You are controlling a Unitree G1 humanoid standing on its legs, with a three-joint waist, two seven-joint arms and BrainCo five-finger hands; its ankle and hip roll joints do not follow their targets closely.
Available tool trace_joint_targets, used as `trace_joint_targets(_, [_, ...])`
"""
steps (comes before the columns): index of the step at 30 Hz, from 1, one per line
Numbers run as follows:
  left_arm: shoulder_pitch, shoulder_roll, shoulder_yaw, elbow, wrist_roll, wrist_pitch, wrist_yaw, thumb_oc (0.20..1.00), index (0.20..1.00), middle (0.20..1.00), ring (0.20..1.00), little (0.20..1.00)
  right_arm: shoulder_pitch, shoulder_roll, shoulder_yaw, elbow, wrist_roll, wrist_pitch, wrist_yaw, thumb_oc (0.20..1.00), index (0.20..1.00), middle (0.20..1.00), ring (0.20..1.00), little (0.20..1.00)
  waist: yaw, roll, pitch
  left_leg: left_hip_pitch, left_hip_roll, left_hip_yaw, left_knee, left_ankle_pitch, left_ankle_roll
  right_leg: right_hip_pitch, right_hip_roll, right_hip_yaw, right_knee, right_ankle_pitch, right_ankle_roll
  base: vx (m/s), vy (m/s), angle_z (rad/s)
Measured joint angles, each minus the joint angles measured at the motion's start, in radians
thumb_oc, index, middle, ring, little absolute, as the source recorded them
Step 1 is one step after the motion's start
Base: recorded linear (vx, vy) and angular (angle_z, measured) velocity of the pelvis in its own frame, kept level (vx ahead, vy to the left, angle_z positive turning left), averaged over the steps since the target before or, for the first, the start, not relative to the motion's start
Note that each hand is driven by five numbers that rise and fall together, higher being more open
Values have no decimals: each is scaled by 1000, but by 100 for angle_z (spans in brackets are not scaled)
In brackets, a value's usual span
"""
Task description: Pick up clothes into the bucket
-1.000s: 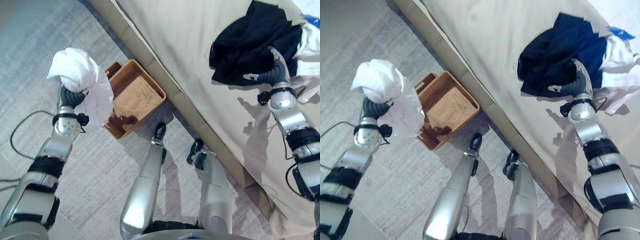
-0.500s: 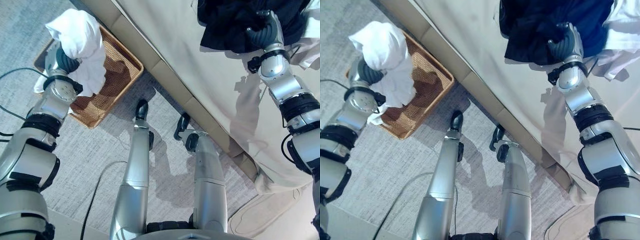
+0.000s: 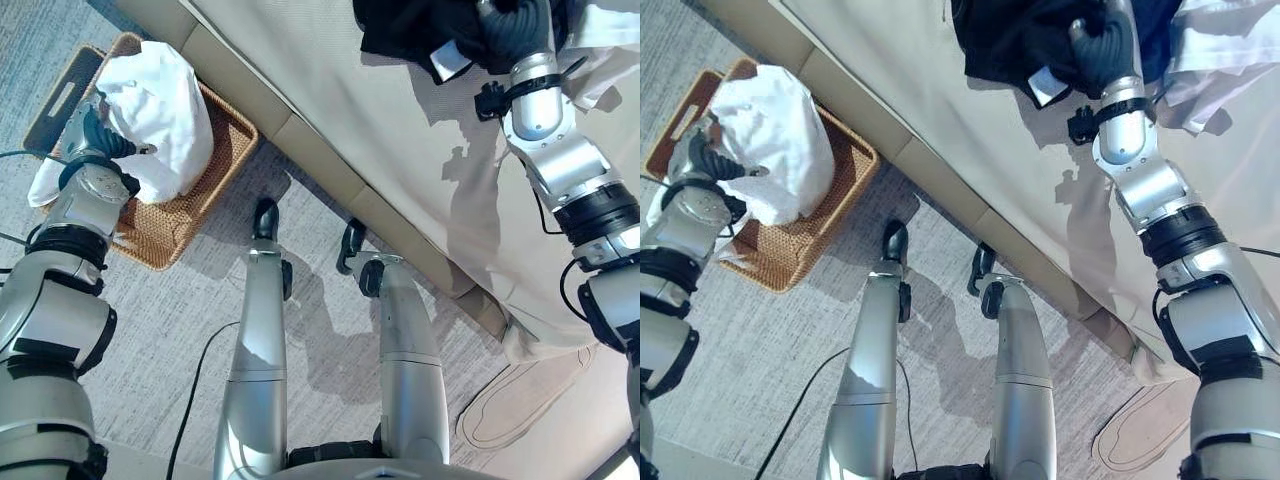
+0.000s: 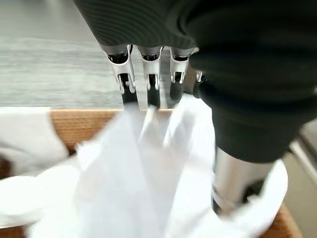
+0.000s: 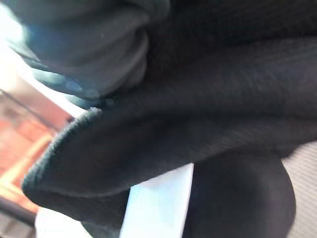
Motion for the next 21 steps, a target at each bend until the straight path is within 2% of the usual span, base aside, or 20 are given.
trace_joint_targets(6, [73,-9,55,7,9,28,-10,1000,1000,1000,1000,1000,8,-73,-44,-124,6,-29,-20,200,200,200,200,200,2,-5,-3,53,4,5,-16,0,1,50,2,5,-15,2,2,-47,15,-1])
trace_joint_targets(12, [307,-20,244,-54,8,35,-8,1000,1000,1000,1000,1000,39,-111,-136,-182,14,-32,-44,200,200,200,200,200,20,-11,-3,191,27,23,-110,6,9,176,27,21,-123,34,13,-67,19,-11])
trace_joint_targets(15, [385,-24,300,-33,7,36,0,1000,1000,1000,1000,1000,42,-116,-147,-187,14,-33,-52,200,200,200,200,200,25,-13,-4,259,31,30,-155,23,13,241,32,22,-173,58,18,-30,-14,-6])
trace_joint_targets(17, [459,-40,392,-98,-1,30,17,1000,1000,1000,1000,1000,69,-119,-170,-199,14,-33,-53,200,200,200,200,200,39,-13,-4,328,33,38,-201,31,12,308,33,23,-219,68,23,-91,-20,-1])
trace_joint_targets(19, [578,-64,500,-257,-15,16,60,1000,1000,1000,1000,1000,118,-122,-223,-202,13,-33,-56,200,200,200,200,200,66,-13,-4,420,31,43,-271,40,14,394,30,23,-274,72,29,18,-51,4])
trace_joint_targets(21, [662,-97,554,-389,-36,-18,103,1000,1000,1000,1000,1000,183,-122,-269,-205,13,-32,-61,200,200,200,200,200,85,-13,-4,514,27,46,-331,54,14,482,29,22,-325,79,37,50,-44,7])
